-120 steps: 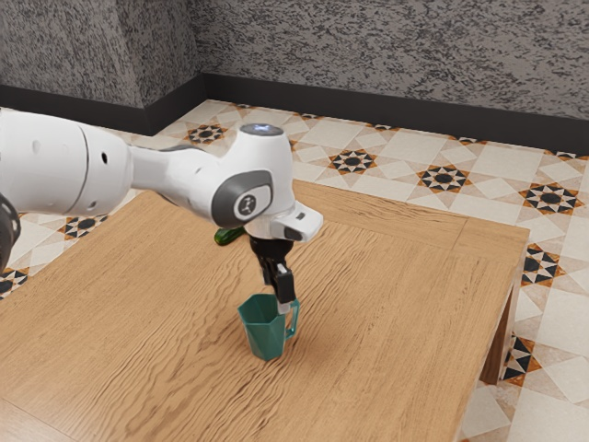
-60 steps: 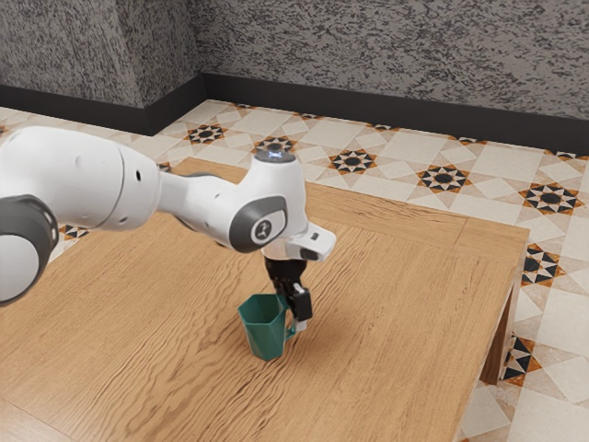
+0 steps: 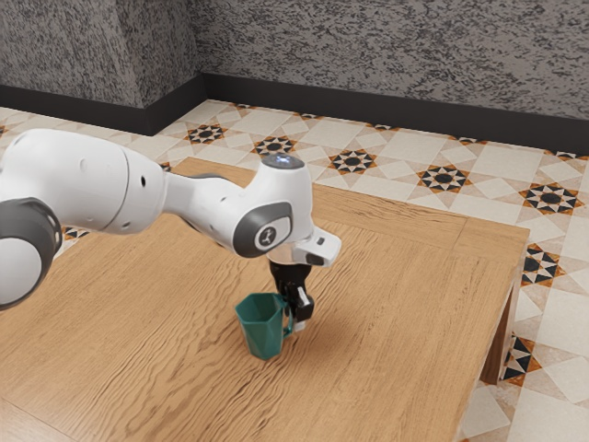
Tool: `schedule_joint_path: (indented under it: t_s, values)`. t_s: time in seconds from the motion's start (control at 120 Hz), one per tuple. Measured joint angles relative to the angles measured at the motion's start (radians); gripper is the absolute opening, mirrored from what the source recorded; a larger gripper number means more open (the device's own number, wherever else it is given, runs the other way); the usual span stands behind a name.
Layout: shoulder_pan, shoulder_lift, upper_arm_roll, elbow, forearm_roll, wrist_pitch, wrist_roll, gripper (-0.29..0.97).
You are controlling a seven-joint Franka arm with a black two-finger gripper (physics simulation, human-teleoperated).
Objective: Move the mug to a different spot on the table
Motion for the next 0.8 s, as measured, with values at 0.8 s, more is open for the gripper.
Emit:
schedule_joint_path:
  t_s: [0.8]
  values:
    - [0.122,0.168,0.080,0.460,0.079,-0.621,-0.290,-0.04]
